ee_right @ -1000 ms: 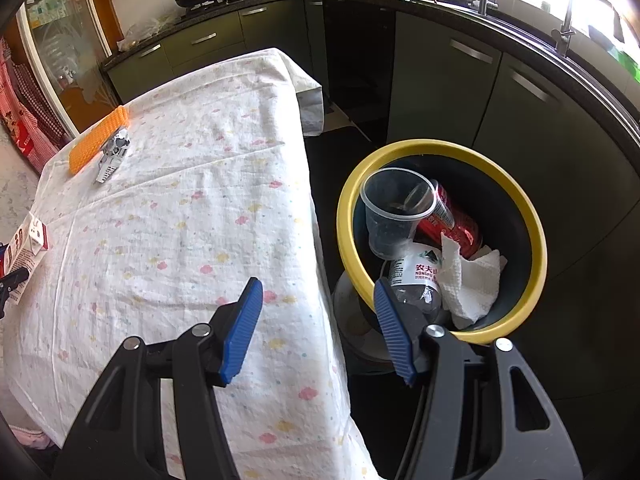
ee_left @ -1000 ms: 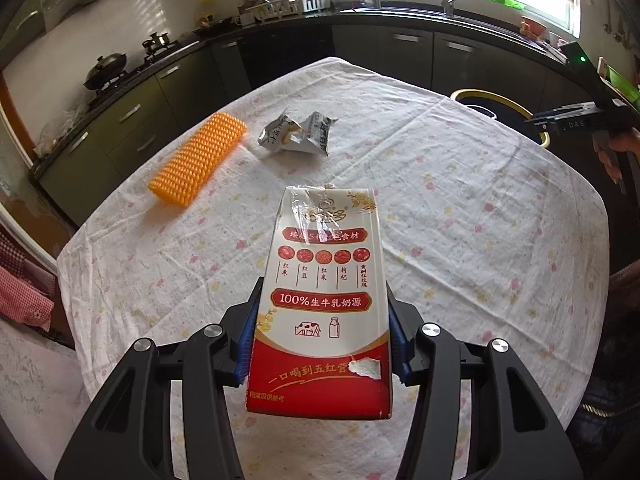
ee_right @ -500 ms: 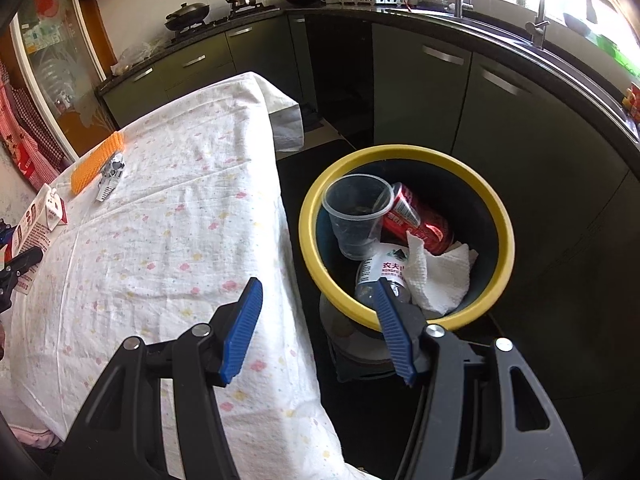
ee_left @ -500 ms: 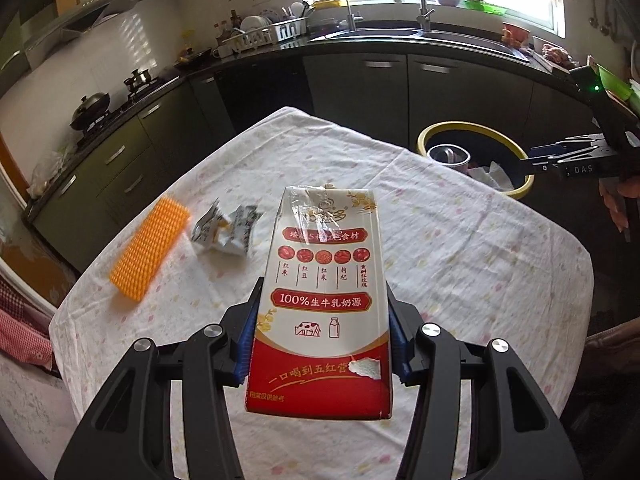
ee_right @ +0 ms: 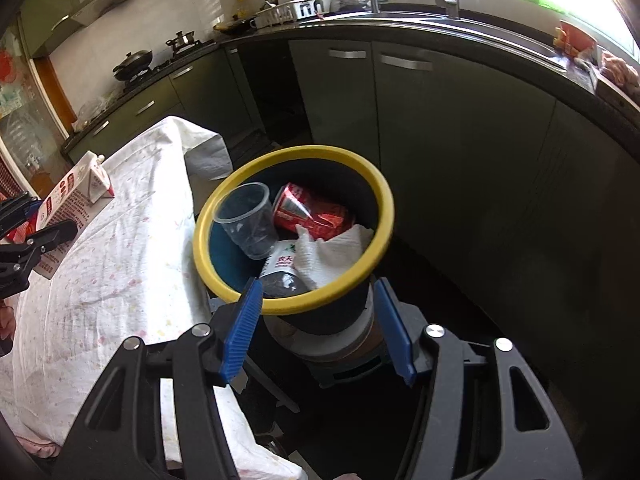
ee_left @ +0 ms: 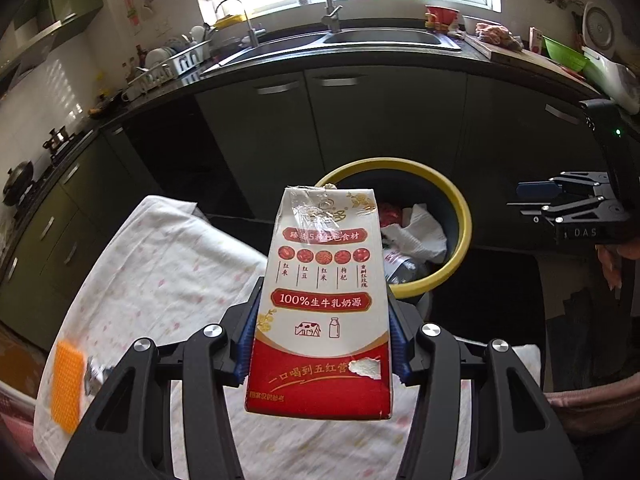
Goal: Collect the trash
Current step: 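Carry the milk carton over the yellow bin and open the left gripper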
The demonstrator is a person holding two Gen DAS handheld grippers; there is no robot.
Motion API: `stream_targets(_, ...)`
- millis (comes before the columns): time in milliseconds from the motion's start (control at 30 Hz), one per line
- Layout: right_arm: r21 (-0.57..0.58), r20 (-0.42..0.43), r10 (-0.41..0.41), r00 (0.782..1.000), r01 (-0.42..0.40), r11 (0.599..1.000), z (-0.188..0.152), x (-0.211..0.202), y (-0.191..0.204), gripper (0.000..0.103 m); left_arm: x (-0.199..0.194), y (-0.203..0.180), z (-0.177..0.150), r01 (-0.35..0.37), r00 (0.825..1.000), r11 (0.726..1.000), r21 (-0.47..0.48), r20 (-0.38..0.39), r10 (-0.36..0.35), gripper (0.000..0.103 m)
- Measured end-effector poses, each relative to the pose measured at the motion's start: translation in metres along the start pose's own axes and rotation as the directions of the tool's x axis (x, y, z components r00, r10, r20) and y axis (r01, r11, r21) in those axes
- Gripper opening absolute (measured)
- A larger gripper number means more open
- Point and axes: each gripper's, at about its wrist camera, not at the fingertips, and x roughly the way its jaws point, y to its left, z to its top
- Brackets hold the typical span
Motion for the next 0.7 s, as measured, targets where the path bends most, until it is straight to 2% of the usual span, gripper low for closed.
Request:
stream_targets(233,0.065,0.014,-0.020,1.000,0.019,0.998,-0.004,-0.003,-0.035,0.055,0.051,-0.045,0.056,0.079,0.997,0.994,0.075,-0.032,-0.076,0.052)
stream_targets(533,0.106,0.006,-0.026,1.000,0.026,0.994,-0.007,0.002,-0.056,0.055,0.123,-0.077,0.098,0.123,0.989,0.990,0.063,-0.089,-0.117,0.052)
stream_targets(600,0.111,0.003,-0.027,1.000,0.026,0.994,-0.006,0.003,-0.056,0.055,0.141,-0.078,0.102,0.126,0.985,0.991,0.048,-0.120,-0.120,0.060)
stream_targets(633,0.110,0.003,-0.026,1.000,0.026,0.994,-0.006,0.003,-0.056,0.055,0.150,-0.078,0.103,0.124,0.984,0.992,0.027,-0.134,-0.120,0.077)
stream_targets(667,0.108,0.004,-0.024,1.000,0.023,0.994,-0.006,0.004,-0.055,0.055,0.153,-0.076,0.103,0.122,0.984,0.993,0.009,-0.133,-0.119,0.081)
stream_targets(700,0.104,0.004,-0.020,1.000,0.020,0.994,-0.006,0.003,-0.054,0.055,0.153,-0.074,0.102,0.123,0.985,0.992,-0.009,-0.122,-0.123,0.081)
